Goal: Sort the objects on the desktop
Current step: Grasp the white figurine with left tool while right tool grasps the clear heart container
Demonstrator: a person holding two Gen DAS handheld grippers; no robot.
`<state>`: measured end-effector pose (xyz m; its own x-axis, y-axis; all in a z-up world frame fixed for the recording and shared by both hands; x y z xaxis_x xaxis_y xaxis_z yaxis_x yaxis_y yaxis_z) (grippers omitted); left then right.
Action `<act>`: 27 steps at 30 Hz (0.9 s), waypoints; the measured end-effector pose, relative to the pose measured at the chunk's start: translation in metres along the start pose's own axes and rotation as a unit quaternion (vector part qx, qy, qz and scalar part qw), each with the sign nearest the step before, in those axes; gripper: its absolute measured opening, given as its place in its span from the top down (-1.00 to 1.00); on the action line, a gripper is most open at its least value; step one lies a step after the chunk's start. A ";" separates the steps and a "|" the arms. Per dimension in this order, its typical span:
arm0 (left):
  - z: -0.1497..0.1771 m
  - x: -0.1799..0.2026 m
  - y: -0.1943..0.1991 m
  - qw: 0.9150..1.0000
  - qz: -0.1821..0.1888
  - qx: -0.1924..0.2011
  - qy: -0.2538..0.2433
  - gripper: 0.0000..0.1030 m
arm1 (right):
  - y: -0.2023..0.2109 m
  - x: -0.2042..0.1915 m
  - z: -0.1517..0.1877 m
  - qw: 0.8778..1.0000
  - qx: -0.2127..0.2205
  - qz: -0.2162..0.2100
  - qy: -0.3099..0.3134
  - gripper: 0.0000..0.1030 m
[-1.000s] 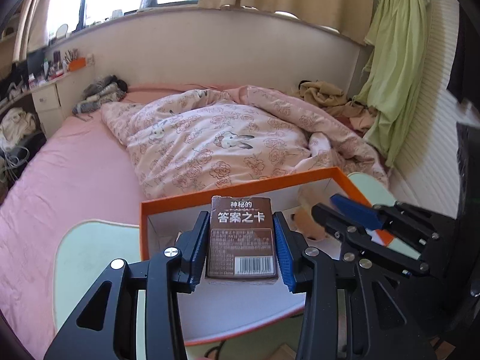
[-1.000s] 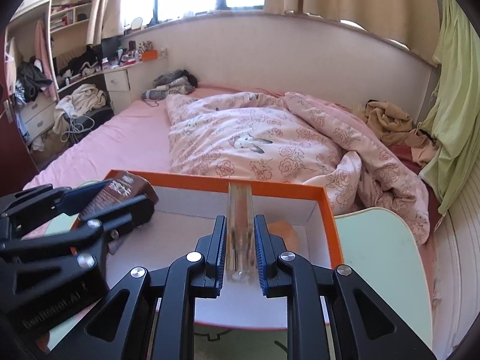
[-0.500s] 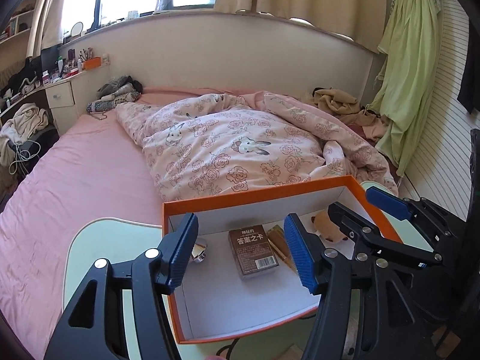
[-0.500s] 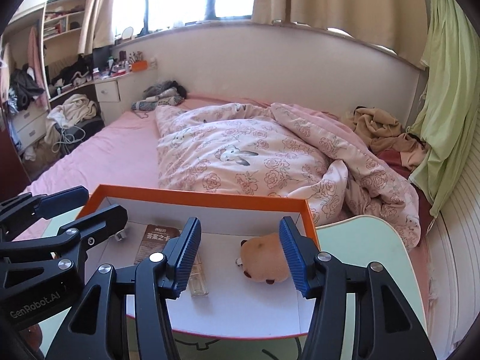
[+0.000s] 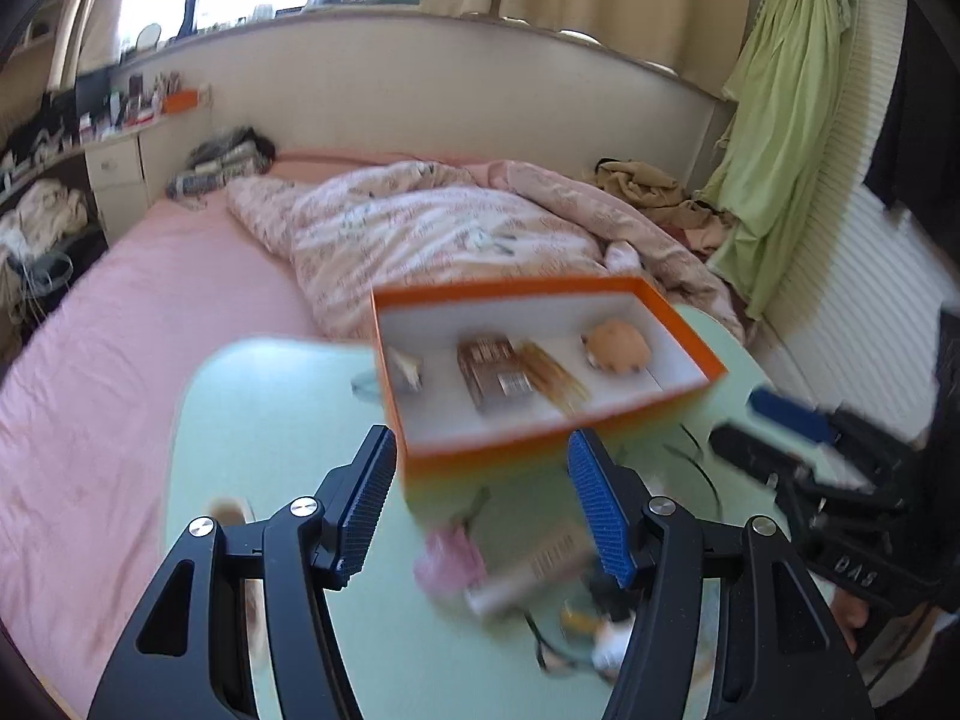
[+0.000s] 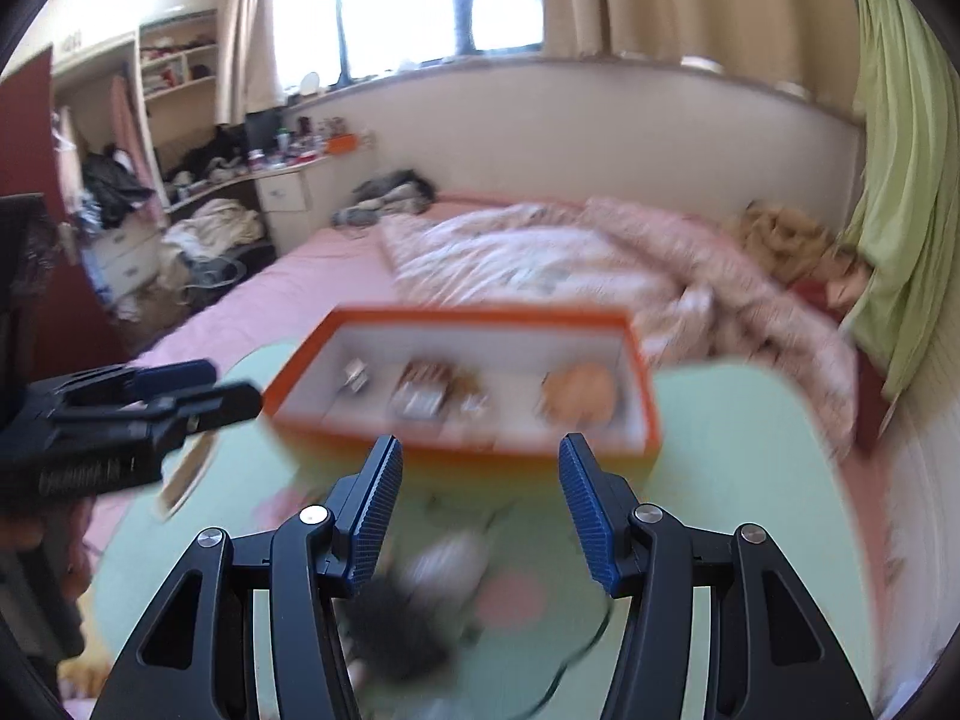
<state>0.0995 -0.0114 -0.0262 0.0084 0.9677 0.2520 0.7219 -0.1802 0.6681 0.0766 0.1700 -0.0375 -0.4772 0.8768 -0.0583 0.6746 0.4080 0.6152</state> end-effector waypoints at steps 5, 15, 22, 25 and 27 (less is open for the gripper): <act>0.056 0.018 0.011 0.999 0.029 -0.013 -0.003 -0.18 | 0.013 -0.002 0.064 0.999 -0.005 0.012 -0.030 0.11; 0.099 0.054 -0.008 0.998 0.043 -0.041 -0.013 0.13 | 0.006 -0.021 0.099 0.999 -0.022 0.030 0.001 0.11; 0.109 0.062 -0.035 0.996 0.054 -0.069 -0.004 0.30 | -0.002 -0.022 0.108 0.997 -0.025 0.063 0.023 0.27; 0.113 0.066 -0.034 0.997 0.045 -0.055 -0.020 0.30 | -0.001 -0.019 0.109 0.998 -0.018 0.063 0.019 0.28; 0.112 0.062 -0.033 0.996 0.062 -0.062 -0.004 0.30 | 0.000 -0.015 0.108 0.998 -0.019 0.058 0.008 0.28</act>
<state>0.1536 0.0746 -0.1105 0.0978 0.9379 0.3329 0.6236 -0.3184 0.7139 0.1448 0.1840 -0.1214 -0.4059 0.9135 0.0269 0.7038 0.2936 0.6468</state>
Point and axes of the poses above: each gripper's, at about its wrist camera, not at the fingertips, and y roughly against the way its jaws point, x to its right, z to its underside, the point moved 5 cm from there along -y, roughly the way its jaws point, and after that the axes turned 4 degrees about y, right-handed, at the moved point
